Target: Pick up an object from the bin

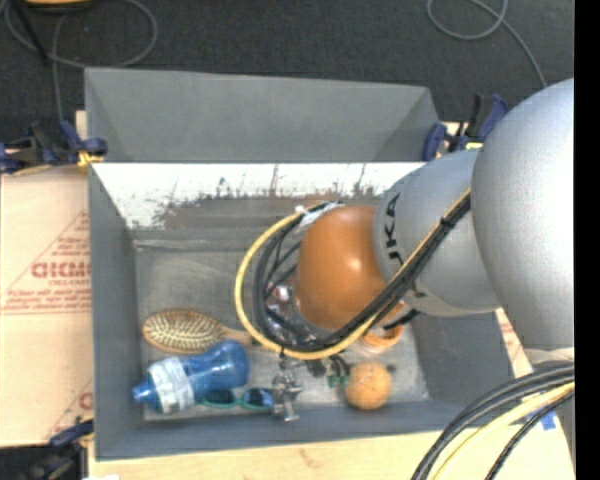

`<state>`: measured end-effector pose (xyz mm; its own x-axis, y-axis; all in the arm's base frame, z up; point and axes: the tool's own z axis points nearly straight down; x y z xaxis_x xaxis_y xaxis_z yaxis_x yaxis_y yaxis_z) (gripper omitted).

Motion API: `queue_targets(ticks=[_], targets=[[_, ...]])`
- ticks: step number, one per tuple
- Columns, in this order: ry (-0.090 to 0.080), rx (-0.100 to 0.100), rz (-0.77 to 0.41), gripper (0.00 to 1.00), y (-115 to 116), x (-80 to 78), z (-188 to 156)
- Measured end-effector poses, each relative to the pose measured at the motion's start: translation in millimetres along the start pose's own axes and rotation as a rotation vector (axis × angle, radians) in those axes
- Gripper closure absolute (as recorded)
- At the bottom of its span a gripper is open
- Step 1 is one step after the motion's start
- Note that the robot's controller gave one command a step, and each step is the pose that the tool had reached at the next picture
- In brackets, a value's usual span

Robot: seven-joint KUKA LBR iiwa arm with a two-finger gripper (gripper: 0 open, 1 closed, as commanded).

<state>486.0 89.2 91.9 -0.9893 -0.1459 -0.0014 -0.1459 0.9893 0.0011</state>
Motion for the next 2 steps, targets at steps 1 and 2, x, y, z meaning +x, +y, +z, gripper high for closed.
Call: queue_targets(ticks=[1,2], targets=[[-0.002,0.003,-0.048,0.0,15,-5.8,6],[-0.009,0.003,-0.279,1.0,71,-7.2,19]])
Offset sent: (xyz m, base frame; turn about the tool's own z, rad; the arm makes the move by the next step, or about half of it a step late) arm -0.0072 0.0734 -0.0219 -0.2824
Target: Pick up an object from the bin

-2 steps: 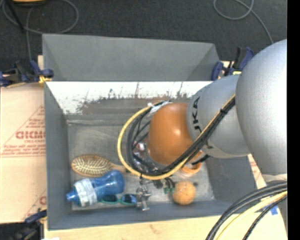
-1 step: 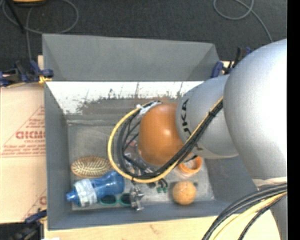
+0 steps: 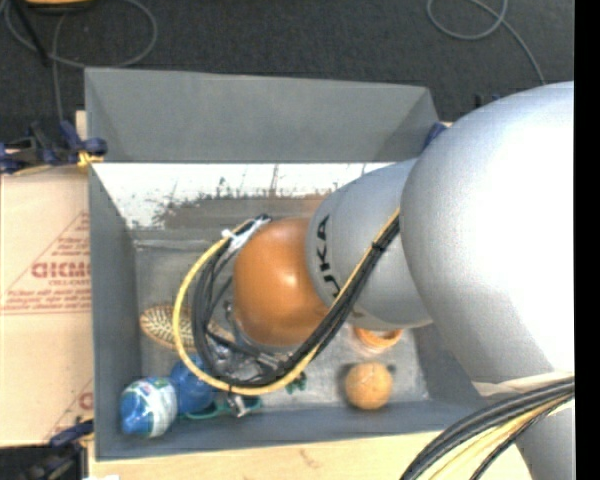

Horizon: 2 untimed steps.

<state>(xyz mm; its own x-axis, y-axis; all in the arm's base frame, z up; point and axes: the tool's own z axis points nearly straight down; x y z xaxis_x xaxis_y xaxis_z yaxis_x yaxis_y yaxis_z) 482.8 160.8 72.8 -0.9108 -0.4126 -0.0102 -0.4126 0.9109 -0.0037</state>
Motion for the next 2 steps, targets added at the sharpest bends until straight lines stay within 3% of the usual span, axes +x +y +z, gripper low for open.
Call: queue_targets(ticks=[1,2], targets=[[0.0,0.0,0.0,1.0,0,0.0,0],[0.006,-0.003,-0.044,1.0,4,-22.8,-138]])
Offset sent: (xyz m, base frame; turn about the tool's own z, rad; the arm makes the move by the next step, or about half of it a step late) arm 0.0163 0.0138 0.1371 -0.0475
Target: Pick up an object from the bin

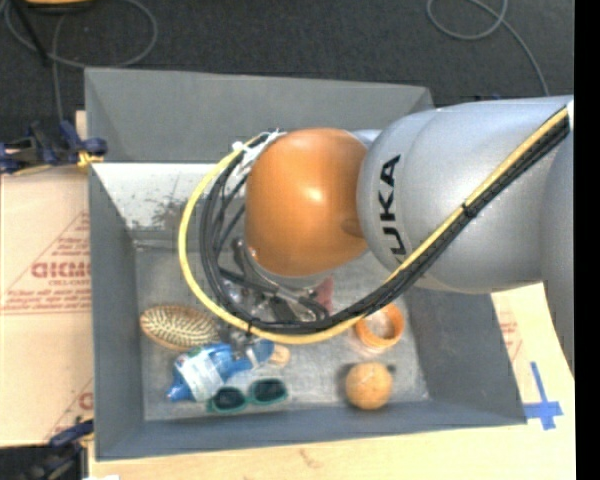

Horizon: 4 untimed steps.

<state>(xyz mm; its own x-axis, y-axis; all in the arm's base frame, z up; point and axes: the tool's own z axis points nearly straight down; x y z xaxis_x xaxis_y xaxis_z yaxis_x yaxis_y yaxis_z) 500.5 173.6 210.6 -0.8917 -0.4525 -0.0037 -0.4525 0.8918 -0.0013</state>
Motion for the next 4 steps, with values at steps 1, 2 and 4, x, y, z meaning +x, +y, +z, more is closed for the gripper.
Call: queue_targets(ticks=[1,2,4], targets=[[0.0,0.0,0.0,1.0,0,0.1,0],[-0.001,0.001,-0.308,0.0,-1,-14.8,102],[-0.002,-0.002,-0.336,1.0,0,-16.9,112]])
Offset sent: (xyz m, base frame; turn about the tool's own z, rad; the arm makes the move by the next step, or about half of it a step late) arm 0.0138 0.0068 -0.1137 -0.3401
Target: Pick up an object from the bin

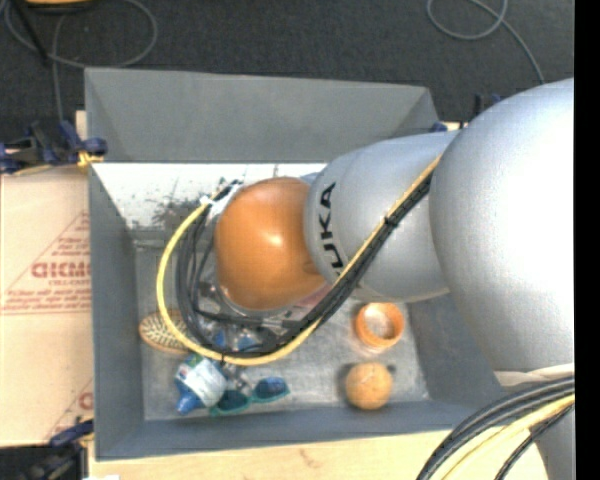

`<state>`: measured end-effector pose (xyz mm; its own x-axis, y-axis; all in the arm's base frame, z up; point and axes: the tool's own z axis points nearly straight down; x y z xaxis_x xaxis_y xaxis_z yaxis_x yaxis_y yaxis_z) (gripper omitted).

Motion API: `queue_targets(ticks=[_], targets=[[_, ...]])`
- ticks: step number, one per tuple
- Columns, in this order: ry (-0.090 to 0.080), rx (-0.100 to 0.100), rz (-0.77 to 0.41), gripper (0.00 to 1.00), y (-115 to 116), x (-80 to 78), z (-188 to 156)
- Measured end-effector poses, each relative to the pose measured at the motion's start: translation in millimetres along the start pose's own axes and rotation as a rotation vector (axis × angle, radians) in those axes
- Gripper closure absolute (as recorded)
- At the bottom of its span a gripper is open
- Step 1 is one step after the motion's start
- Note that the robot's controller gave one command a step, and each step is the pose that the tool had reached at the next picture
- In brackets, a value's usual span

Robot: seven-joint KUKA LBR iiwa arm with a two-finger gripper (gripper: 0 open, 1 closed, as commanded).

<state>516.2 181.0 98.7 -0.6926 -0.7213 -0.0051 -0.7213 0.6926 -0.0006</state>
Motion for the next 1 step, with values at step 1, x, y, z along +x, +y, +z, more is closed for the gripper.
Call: queue_targets(ticks=[1], targets=[[-0.003,0.003,-0.063,1.0,-1.4,-9.6,-161.0]])
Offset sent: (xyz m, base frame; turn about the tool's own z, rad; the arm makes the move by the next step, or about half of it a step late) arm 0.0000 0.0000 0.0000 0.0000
